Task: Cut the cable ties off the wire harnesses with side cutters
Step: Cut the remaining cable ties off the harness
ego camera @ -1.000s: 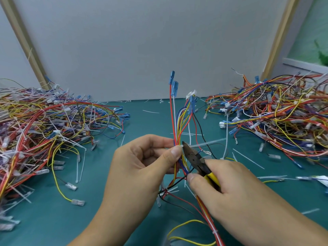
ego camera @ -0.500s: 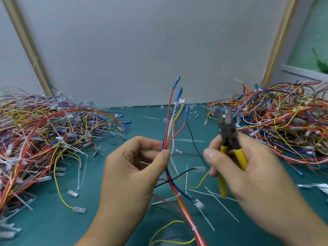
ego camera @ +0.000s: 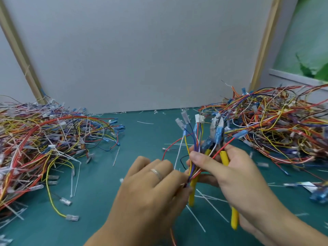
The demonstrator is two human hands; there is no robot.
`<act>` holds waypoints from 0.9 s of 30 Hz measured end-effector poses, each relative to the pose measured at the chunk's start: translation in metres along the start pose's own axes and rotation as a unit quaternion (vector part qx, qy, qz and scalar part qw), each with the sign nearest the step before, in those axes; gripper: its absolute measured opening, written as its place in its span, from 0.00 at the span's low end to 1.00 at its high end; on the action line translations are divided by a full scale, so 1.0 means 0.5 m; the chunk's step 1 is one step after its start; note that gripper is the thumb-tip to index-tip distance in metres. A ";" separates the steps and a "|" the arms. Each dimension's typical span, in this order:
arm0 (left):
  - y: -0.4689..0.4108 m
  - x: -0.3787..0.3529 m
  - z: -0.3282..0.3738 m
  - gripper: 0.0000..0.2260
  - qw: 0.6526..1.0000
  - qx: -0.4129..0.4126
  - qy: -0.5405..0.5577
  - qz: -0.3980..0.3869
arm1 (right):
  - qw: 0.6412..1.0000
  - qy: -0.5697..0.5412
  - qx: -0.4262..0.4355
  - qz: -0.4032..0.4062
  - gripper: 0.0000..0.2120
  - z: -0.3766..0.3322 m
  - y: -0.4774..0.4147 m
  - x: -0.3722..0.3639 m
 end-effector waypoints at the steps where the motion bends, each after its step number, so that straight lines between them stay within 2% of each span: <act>1: 0.003 0.002 -0.011 0.06 0.998 0.022 0.059 0.003 | 1.000 -0.015 -0.001 -0.007 0.04 -0.001 0.000 -0.001; 3: 0.007 0.016 -0.034 0.07 0.984 0.079 0.155 0.024 | 0.999 -0.046 0.003 -0.022 0.04 -0.003 -0.001 -0.004; 6: 0.008 0.032 -0.067 0.08 0.960 0.174 0.215 0.051 | 0.996 -0.067 0.012 -0.062 0.08 -0.005 -0.002 -0.014; 8: 0.012 0.024 -0.088 0.09 0.936 0.237 0.257 0.043 | 0.993 -0.078 0.013 -0.082 0.09 -0.003 -0.002 -0.018; 10: 0.014 0.002 -0.102 0.09 0.904 0.278 0.326 -0.006 | 0.992 -0.087 0.017 -0.091 0.08 -0.002 -0.003 -0.019; 12: 0.014 -0.022 -0.104 0.10 0.855 0.290 0.428 -0.050 | 0.991 -0.096 0.021 -0.087 0.08 -0.001 -0.006 -0.016; 14: 0.014 -0.036 -0.105 0.12 0.814 0.298 0.495 -0.058 | 0.991 -0.107 0.029 -0.069 0.08 -0.002 -0.011 -0.005; 17: 0.019 -0.040 -0.119 0.15 0.809 0.317 0.494 -0.036 | 0.991 -0.125 0.049 -0.026 0.12 -0.010 -0.018 0.020; 20: 0.030 -0.046 -0.133 0.24 0.799 0.351 0.486 -0.037 | 0.987 -0.136 0.084 0.035 0.12 -0.029 -0.027 0.054; 22: 0.033 -0.065 -0.119 0.26 0.780 0.348 0.505 -0.123 | 0.982 -0.145 0.104 0.065 0.09 -0.040 -0.032 0.074; 25: 0.042 -0.106 -0.041 0.27 0.707 0.285 0.569 -0.309 | 0.978 -0.155 0.110 0.083 0.02 -0.039 -0.038 0.090; 27: 0.048 -0.123 0.004 0.21 0.681 0.256 0.590 -0.350 | 0.982 -0.144 0.101 0.075 0.02 -0.030 -0.040 0.086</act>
Point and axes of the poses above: each hand's wrist, its own y-axis away from the middle knuckle, its own x-axis out of the back of the hand, z = x × y, the point moved 6 cm from there along -y, towards the middle knuckle, and after that the axes turned 13 degrees about -z, right-handed, at the moved point
